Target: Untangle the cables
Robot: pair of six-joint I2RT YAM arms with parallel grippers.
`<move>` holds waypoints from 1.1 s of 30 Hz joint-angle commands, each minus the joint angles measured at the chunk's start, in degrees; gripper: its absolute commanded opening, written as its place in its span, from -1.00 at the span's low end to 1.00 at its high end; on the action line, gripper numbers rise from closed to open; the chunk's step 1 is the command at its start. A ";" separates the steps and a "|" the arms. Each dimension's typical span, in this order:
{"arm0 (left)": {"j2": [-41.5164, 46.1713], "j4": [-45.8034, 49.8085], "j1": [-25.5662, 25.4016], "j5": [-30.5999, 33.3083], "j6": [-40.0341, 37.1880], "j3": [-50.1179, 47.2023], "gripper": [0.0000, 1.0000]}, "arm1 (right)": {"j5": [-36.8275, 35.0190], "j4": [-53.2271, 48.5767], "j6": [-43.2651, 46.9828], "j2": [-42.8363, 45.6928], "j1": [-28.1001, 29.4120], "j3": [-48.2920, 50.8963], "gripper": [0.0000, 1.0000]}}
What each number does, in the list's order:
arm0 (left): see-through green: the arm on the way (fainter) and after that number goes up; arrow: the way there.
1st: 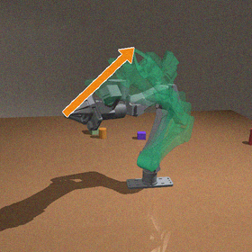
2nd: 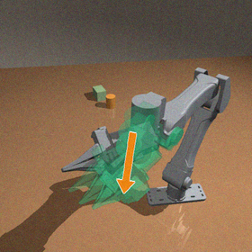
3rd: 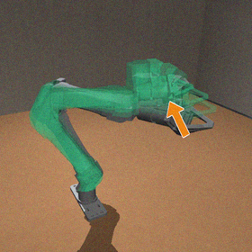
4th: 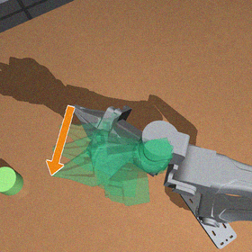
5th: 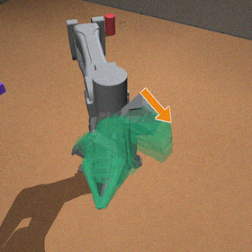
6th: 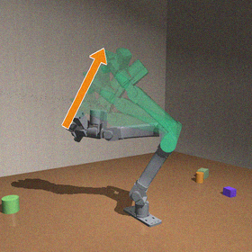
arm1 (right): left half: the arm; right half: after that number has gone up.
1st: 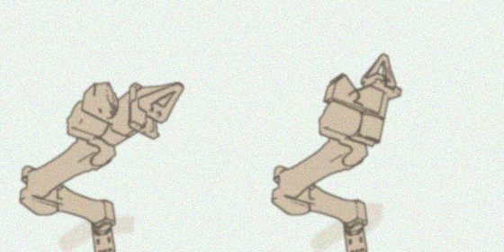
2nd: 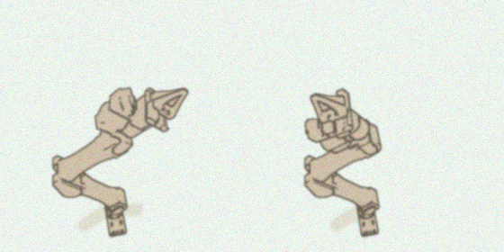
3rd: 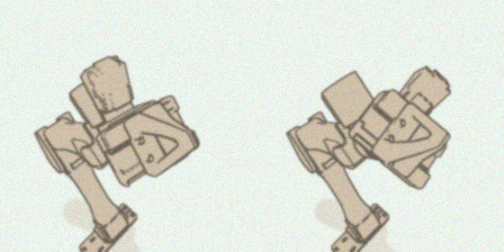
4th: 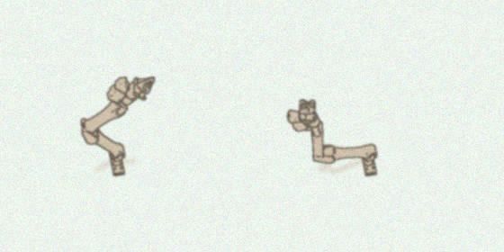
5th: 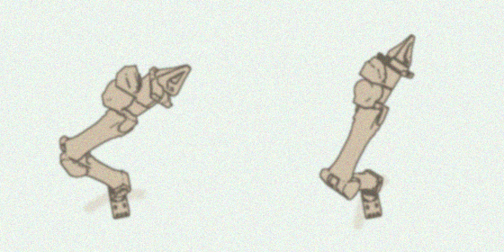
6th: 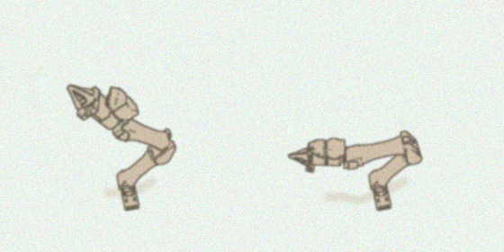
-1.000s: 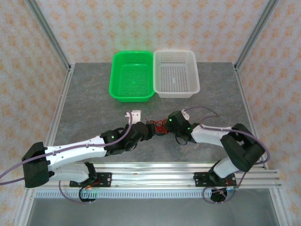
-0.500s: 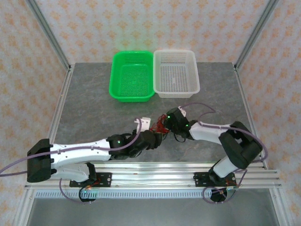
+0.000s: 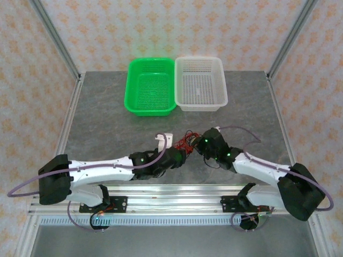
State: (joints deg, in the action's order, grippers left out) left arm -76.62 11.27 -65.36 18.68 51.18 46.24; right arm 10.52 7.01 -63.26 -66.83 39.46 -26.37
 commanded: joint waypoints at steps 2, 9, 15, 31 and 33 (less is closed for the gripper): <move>-0.90 -9.22 3.97 -2.19 0.03 -4.71 0.40 | -1.07 5.76 -10.91 3.45 0.24 3.69 -1.00; -7.36 -19.12 10.38 -10.23 -3.30 -6.88 0.46 | -2.29 6.66 -12.13 2.05 1.33 3.56 -1.00; -16.95 -23.75 14.44 -16.24 -4.65 -4.23 0.54 | -5.49 13.46 -15.50 -0.50 5.26 6.24 -1.00; -27.53 -16.06 20.85 -12.34 -21.59 9.57 -1.00 | -11.49 -13.11 5.25 -1.11 7.60 -0.37 -0.76; -28.33 -15.84 20.81 -12.16 -25.15 11.72 -1.00 | -12.56 -19.74 11.26 -1.10 7.58 -3.40 -0.55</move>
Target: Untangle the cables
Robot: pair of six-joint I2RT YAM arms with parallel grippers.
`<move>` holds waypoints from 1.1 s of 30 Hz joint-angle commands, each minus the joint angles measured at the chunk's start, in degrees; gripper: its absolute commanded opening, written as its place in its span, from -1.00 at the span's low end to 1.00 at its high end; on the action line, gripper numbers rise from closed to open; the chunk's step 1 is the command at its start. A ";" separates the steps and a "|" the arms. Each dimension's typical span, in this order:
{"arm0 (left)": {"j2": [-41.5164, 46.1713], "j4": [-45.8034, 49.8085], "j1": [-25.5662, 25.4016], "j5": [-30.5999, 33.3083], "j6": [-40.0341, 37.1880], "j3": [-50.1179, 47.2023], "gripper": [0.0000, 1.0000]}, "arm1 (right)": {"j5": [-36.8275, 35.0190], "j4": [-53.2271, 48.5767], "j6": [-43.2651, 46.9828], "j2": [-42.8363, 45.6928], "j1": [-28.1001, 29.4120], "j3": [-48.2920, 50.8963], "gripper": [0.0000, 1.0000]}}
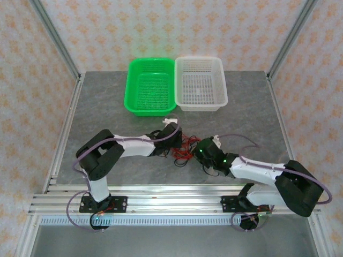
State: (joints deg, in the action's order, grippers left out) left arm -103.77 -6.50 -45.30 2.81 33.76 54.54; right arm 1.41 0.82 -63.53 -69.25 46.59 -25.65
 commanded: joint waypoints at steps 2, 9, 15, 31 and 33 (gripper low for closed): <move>-2.00 2.11 0.77 4.10 -10.84 5.53 -1.00 | -3.62 -18.40 16.93 1.31 0.18 -6.65 -0.24; -3.33 1.40 0.78 4.76 -20.40 9.62 -1.00 | -0.72 -26.40 27.32 0.89 -6.33 -12.80 0.53; -2.89 -1.17 0.78 3.45 -26.13 9.54 -1.00 | 8.14 -21.42 36.82 -1.05 -16.88 -14.49 0.57; -4.93 -5.79 0.77 -0.17 -29.63 10.99 -1.00 | 15.18 -12.63 41.76 -19.63 -20.17 -19.69 0.43; -4.10 -6.48 0.79 -0.48 -29.63 10.65 -1.00 | 15.59 -10.55 40.89 -21.26 -20.56 -19.03 0.30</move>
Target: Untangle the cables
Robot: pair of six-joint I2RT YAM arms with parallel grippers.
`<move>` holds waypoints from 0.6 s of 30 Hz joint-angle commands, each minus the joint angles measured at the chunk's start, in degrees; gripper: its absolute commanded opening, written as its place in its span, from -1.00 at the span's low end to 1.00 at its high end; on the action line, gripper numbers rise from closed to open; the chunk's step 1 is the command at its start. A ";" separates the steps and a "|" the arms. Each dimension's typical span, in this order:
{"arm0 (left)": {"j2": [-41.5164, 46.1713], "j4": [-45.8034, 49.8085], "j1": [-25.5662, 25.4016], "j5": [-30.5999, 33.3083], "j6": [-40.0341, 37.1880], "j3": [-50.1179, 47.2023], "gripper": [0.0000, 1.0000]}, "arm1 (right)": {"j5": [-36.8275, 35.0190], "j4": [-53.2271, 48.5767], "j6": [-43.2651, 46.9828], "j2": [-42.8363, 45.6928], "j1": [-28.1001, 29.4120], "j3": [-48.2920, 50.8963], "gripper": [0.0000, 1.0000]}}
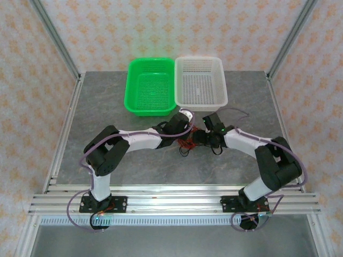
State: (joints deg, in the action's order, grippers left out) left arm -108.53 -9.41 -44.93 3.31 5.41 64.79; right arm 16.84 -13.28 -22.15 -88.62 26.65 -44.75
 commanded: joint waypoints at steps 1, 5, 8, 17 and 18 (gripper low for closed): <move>1.13 -3.80 0.42 -1.11 -1.28 0.29 -1.00 | 0.29 4.33 -0.84 -2.53 -0.72 0.32 0.20; 4.77 -4.21 0.38 -1.01 -0.88 0.07 -0.72 | 1.98 7.57 -2.83 -4.28 -1.05 1.66 -0.63; 9.22 -3.16 0.37 -0.09 -0.12 0.16 -0.16 | 3.19 9.49 -4.67 -3.23 -1.06 3.16 -1.00; 25.47 9.24 -1.39 8.36 3.06 -0.09 0.47 | 4.72 16.47 -18.81 8.91 -1.07 12.21 -1.00; 27.16 11.08 -2.47 9.94 3.40 -0.27 0.48 | 4.58 17.64 -21.39 10.51 -1.07 13.48 -1.00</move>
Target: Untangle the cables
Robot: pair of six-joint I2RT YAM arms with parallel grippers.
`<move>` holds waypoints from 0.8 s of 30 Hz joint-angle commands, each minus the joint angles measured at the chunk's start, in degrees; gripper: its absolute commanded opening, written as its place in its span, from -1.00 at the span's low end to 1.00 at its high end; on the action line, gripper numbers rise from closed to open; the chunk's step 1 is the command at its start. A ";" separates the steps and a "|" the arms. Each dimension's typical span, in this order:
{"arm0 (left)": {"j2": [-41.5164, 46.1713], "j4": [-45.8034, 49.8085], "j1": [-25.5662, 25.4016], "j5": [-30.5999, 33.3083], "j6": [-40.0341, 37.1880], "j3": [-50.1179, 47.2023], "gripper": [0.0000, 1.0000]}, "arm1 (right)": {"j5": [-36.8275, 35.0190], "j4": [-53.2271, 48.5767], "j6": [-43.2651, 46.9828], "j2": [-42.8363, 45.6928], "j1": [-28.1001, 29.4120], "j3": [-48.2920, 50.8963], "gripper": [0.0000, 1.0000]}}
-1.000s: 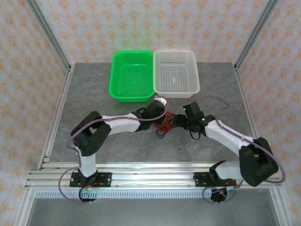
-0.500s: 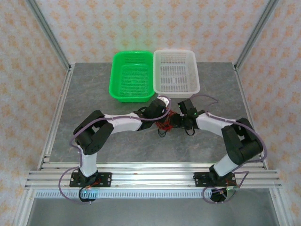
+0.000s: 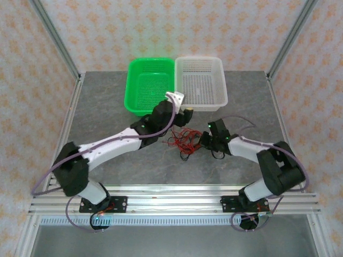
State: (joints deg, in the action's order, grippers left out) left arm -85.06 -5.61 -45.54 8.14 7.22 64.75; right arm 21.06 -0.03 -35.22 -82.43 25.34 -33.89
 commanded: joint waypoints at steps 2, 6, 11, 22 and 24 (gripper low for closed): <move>6.14 10.81 -4.37 7.93 2.35 -0.50 0.47 | -0.04 6.46 -13.20 7.22 0.23 4.98 -1.00; 8.63 16.29 -9.88 8.78 7.21 -1.51 0.31 | -1.27 10.89 -23.48 13.66 0.28 9.68 -1.00; 6.80 13.51 -13.78 2.98 18.58 -4.93 0.04 | -5.09 12.53 -30.87 20.29 1.89 12.00 -1.00; -7.49 8.71 -15.01 0.35 37.18 -4.17 -0.35 | -13.95 13.25 -38.20 23.74 7.96 14.74 -1.00; -8.93 9.65 -14.92 1.68 37.67 -3.51 -0.39 | -14.20 13.44 -38.20 23.40 8.23 15.03 -1.00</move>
State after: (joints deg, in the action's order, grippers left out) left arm -93.21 3.46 -60.18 7.97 40.56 58.89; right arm 10.48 10.83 -70.96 -59.40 33.10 -19.46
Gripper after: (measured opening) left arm 0.311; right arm 0.055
